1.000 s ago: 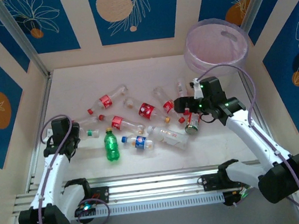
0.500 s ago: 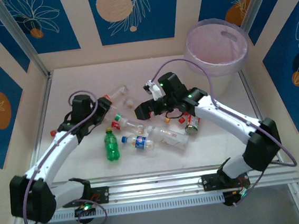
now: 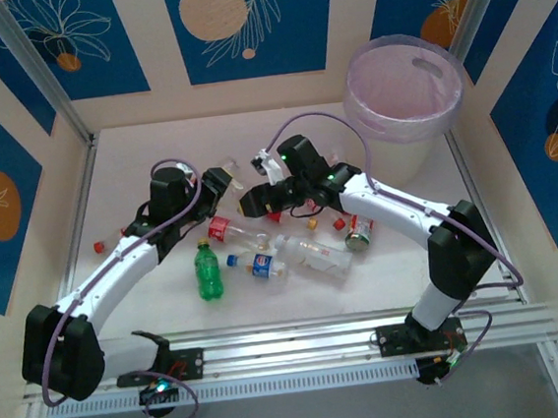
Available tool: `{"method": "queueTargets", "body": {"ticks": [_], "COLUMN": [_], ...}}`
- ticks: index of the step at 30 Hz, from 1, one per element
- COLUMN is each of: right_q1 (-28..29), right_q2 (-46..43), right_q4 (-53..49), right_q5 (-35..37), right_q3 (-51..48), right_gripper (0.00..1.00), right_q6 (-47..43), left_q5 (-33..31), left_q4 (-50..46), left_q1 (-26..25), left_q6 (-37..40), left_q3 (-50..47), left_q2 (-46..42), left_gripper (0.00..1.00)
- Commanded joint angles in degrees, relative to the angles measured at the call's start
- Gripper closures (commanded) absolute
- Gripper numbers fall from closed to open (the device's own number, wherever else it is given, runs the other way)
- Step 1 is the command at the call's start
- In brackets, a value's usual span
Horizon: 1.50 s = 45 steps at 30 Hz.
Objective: Put the plastic bottles in the bin
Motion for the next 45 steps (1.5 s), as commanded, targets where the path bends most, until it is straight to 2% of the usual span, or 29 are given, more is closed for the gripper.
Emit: {"method": "queueTargets", "body": {"ticks": [1, 3, 8, 12, 15, 17, 19, 24, 27, 32, 39, 45], "right_q1": [1.0, 1.3, 1.3, 1.2, 1.0, 0.8, 0.3, -2.3, -5.4, -13.9, -28.3, -39.9], "right_q2": [1.5, 2.1, 1.8, 1.1, 0.6, -0.2, -1.1, -5.6, -8.6, -10.5, -7.9, 0.2], "right_q4": [3.7, 3.8, 4.1, 3.7, 2.8, 1.4, -2.1, -15.6, -23.7, -35.6, -41.5, -45.3], "right_q5": [-2.5, -2.6, -0.9, 0.1, 0.7, 1.5, 3.2, 11.2, 16.6, 23.8, 30.7, 30.0], "right_q3": [0.4, 0.4, -0.2, -0.7, -0.6, -0.1, 1.4, 7.3, 12.0, 24.2, 38.4, 47.1], "right_gripper": [0.4, 0.4, 0.57, 0.66, 0.67, 0.69, 0.7, 0.72, 0.73, 0.73, 0.76, 0.77], "right_q6": [2.4, 2.6, 2.9, 2.5, 2.0, 1.4, 0.2, -6.0, -10.5, -15.1, -18.4, -19.5], "left_q5": [-0.5, -0.9, -1.2, -1.1, -0.8, -0.5, -0.5, -2.2, -6.1, -12.8, -14.0, -14.3], "left_q4": [4.4, 4.5, 4.8, 5.5, 6.6, 7.1, 7.1, 2.3, -4.1, -14.3, -19.9, -21.5], "left_q1": [-0.8, -0.8, -0.8, -0.8, -0.8, -0.5, 0.4, 4.6, 6.1, 6.6, 8.4, 9.8], "left_q6": [-2.5, -2.9, -2.8, -2.6, -2.9, -2.3, -1.3, 2.8, 7.5, 12.8, 16.4, 16.5], "left_q3": [-1.1, -1.1, -1.1, -1.4, -1.9, -2.3, -2.9, -5.6, -7.2, -9.0, -9.1, -10.5], "left_q2": [-0.8, -0.6, -0.2, 0.3, 0.5, 0.0, -1.2, -7.5, -13.1, -19.7, -21.7, -23.2], "left_gripper": [0.5, 0.5, 0.5, 0.49, 0.36, 0.15, 0.0, 0.0, 0.0, 0.0, 0.0, 0.0]}}
